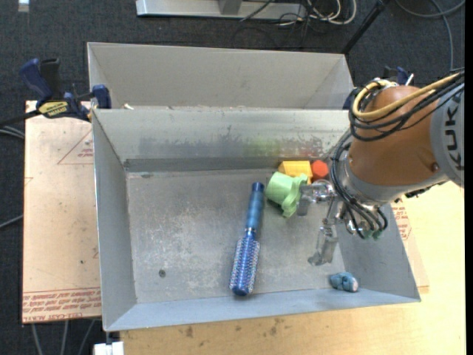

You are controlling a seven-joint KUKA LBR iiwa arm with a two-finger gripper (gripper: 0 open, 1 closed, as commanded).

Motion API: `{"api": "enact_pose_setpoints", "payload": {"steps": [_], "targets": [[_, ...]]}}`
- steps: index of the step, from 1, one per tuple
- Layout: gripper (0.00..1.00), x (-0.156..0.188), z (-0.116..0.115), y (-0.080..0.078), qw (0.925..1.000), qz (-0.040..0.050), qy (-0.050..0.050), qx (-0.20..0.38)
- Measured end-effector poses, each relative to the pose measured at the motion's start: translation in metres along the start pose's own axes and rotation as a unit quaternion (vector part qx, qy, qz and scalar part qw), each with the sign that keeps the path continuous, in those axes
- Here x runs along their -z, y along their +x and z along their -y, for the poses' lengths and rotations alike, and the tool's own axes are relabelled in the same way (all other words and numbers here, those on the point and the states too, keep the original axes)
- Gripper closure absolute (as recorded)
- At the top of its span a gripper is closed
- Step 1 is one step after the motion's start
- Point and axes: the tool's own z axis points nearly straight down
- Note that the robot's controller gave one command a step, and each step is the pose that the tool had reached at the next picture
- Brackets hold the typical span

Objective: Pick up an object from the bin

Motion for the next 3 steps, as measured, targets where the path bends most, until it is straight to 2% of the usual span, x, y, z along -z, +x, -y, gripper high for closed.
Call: {"api": "enact_pose_setpoints", "payload": {"steps": [1, 2, 3], "targets": [[0.0, -0.033, -0.04, -0.058, 0.9978, 0.0052, -0.001, -0.067], [0.0, -0.113, 0.014, -0.129, 0.9227, 0.0067, -0.002, -0.385], [0.0, -0.124, -0.008, -0.044, 0.9804, 0.0028, -0.001, -0.197]]}}
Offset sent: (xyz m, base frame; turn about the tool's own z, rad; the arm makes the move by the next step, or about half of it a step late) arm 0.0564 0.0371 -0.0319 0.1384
